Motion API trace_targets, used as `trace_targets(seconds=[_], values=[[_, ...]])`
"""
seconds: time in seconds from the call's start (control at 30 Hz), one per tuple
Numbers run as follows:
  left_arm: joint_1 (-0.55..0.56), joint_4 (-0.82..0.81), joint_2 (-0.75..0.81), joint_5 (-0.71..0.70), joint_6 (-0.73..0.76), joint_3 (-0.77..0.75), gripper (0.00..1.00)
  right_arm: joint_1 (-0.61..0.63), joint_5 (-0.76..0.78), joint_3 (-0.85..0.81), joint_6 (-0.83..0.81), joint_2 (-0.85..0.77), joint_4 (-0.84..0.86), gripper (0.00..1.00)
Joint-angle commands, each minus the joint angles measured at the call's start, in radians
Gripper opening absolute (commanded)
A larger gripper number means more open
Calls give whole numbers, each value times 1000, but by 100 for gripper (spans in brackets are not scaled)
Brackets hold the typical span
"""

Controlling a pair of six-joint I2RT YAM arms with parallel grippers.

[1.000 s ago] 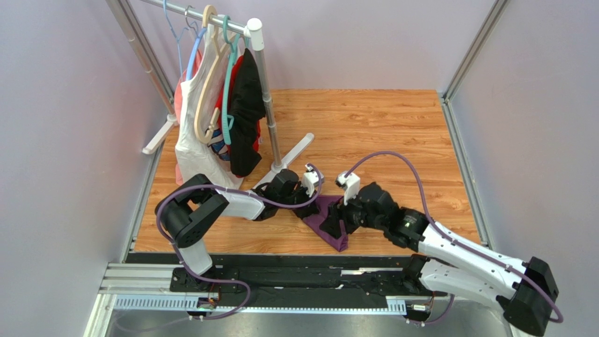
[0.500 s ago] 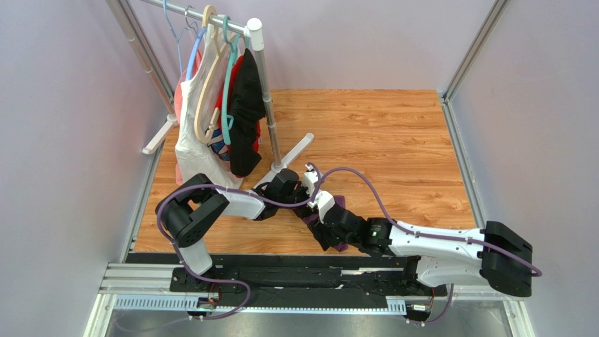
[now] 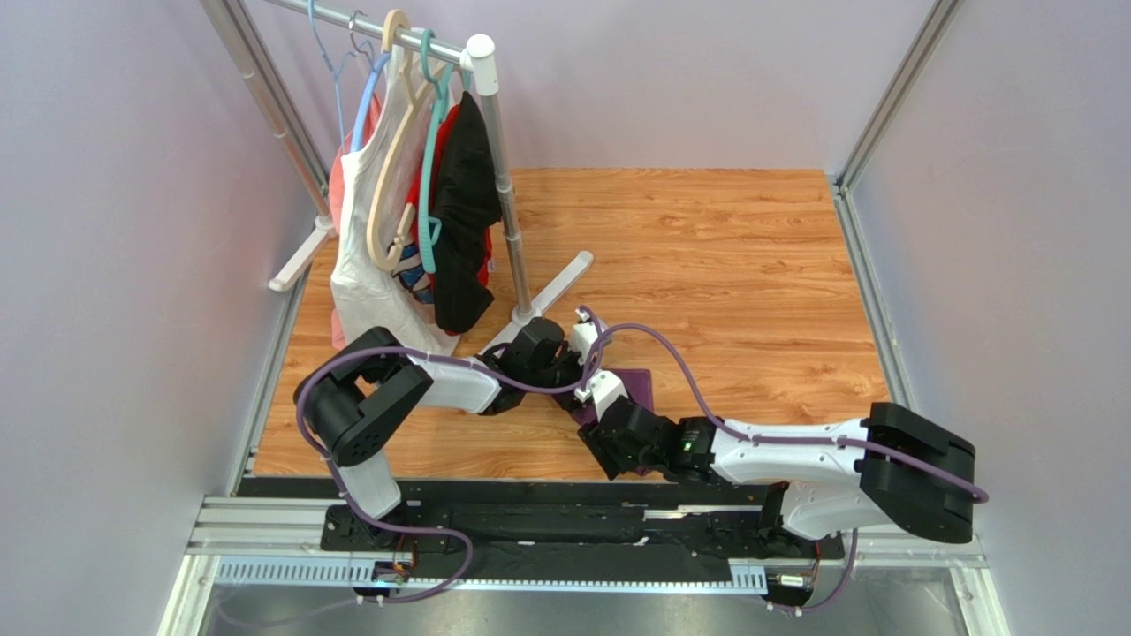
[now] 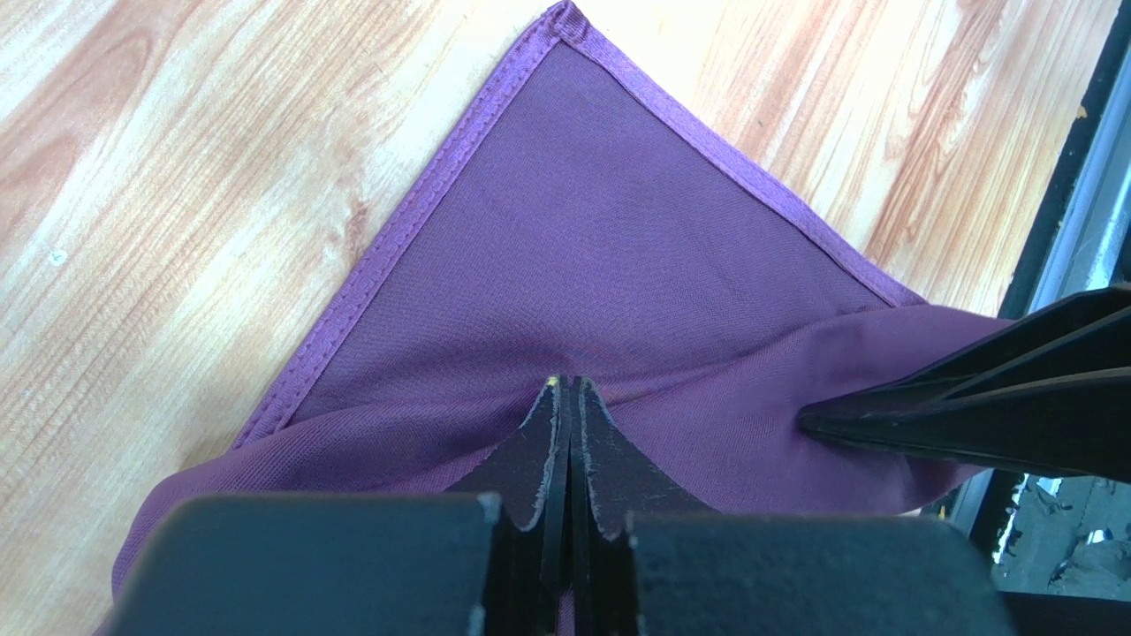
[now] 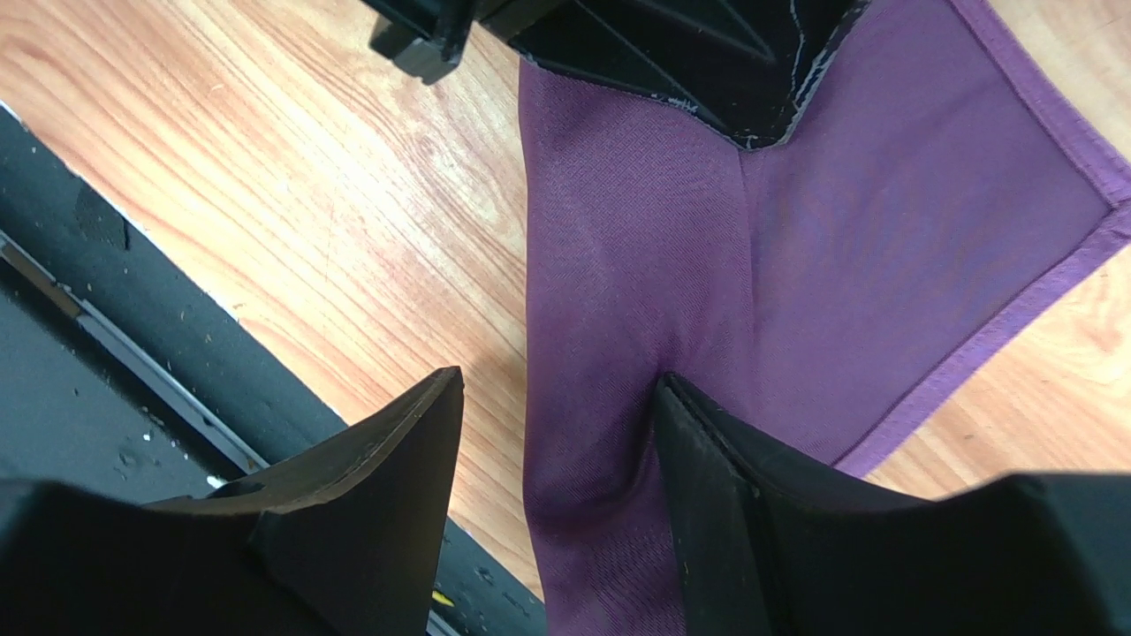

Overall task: Fold the napkin, place the utensils inside, and roll it up
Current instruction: Roll the napkin with the utensil

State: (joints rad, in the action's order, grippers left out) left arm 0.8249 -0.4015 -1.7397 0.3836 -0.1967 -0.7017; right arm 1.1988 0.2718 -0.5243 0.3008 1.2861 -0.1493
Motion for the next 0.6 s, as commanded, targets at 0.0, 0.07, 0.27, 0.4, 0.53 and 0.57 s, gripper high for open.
trace_targets(seconds=[0.0,0.07,0.27,0.4,0.53,0.57], values=[[10,115,-18,-6,25,14,0,-2,20,33,106,35,39,59],[10,112,-9,-5,26,19,0,-11,20,40,126,48,25,59],[10,82,40,24,19,51,0,-33,-3,50,216,107,-19,44],[10,69,126,23,-13,87,13,-39,-43,64,262,142,-18,23],[10,88,251,-40,-46,126,50,-41,-103,78,276,153,11,0],[10,117,297,-51,-49,133,55,-42,-129,78,276,153,14,0]])
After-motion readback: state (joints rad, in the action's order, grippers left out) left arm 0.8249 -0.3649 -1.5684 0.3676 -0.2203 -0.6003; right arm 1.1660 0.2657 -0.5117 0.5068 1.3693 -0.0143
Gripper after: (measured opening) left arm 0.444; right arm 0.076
